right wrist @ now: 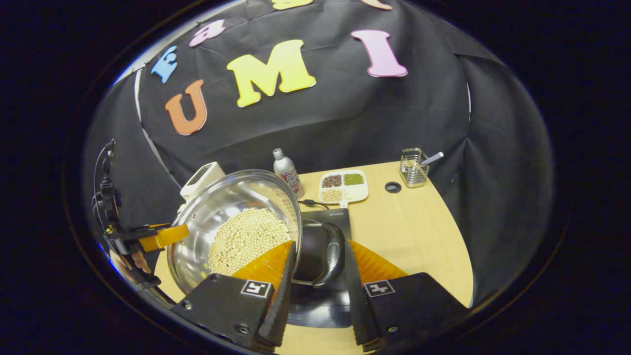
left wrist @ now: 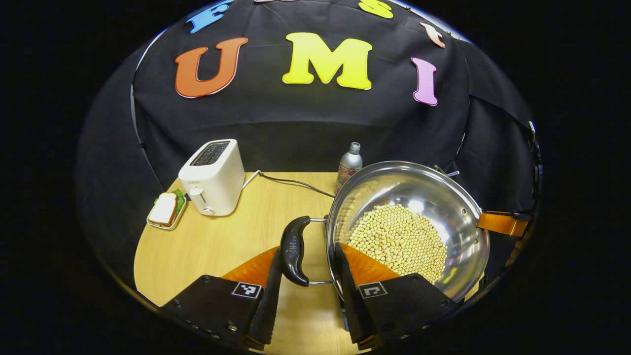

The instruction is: First push the handle of the pot to place it horizontally, then grasp the pot with both hands and set it on the induction cooktop.

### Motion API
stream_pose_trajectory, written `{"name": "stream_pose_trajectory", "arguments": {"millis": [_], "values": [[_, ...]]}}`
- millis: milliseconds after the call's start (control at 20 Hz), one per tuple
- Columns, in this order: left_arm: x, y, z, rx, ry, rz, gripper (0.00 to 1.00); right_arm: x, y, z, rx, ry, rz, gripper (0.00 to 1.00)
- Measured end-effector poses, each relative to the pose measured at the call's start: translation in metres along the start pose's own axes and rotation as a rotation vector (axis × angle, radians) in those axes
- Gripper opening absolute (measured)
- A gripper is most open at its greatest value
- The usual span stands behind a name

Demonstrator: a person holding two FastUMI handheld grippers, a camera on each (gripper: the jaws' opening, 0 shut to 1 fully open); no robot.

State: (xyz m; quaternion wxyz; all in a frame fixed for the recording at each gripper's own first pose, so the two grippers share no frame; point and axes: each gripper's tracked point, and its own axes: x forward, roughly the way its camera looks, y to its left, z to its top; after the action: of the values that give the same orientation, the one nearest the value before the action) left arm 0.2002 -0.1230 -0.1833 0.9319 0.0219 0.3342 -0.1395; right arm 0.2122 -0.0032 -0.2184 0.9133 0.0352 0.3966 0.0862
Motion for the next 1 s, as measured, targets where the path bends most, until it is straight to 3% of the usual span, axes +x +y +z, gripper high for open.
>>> {"name": "stream_pose_trajectory", "arguments": {"millis": [250,800,1000], "values": [[0.027,-0.017,-0.009,-0.025,0.017,-0.006,0.56,0.019,-0.024,0.001,-0.021,-0.001,-0.004,0.55],[0.076,-0.022,-0.047,-0.113,0.058,-0.004,0.57,0.088,-0.057,-0.016,-0.048,0.005,0.068,0.53],[0.084,-0.017,-0.045,-0.147,-0.021,-0.01,0.57,0.1,-0.061,-0.023,0.048,-0.02,0.114,0.55]]}}
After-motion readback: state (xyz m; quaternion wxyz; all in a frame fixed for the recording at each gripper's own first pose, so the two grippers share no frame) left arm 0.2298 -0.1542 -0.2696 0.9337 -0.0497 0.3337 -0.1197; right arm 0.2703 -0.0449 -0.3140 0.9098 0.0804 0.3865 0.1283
